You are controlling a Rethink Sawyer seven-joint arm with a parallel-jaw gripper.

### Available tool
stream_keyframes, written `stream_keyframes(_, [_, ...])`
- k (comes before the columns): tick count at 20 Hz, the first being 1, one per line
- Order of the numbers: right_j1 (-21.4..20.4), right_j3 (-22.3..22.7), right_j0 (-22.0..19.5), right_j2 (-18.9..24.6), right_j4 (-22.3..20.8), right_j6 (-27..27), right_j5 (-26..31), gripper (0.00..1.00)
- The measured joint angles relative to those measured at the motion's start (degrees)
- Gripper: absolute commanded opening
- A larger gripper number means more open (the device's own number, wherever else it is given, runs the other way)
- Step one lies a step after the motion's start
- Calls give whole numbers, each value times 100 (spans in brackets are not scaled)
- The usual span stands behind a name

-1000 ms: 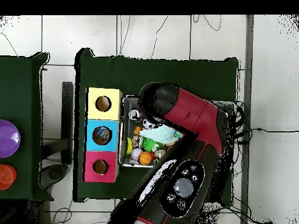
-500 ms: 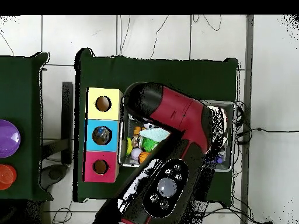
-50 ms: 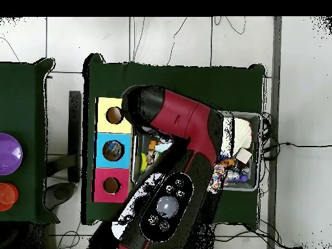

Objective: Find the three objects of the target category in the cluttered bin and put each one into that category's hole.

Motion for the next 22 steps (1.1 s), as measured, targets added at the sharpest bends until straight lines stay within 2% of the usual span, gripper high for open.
stream_keyframes(8, [77,-514,162,-1,94,553,691,0])
stream_keyframes(15, [296,-925,274,-1,265,1092,753,0])
stream_keyframes(22, [520,-1067,451,-1,284,1498,753,0])
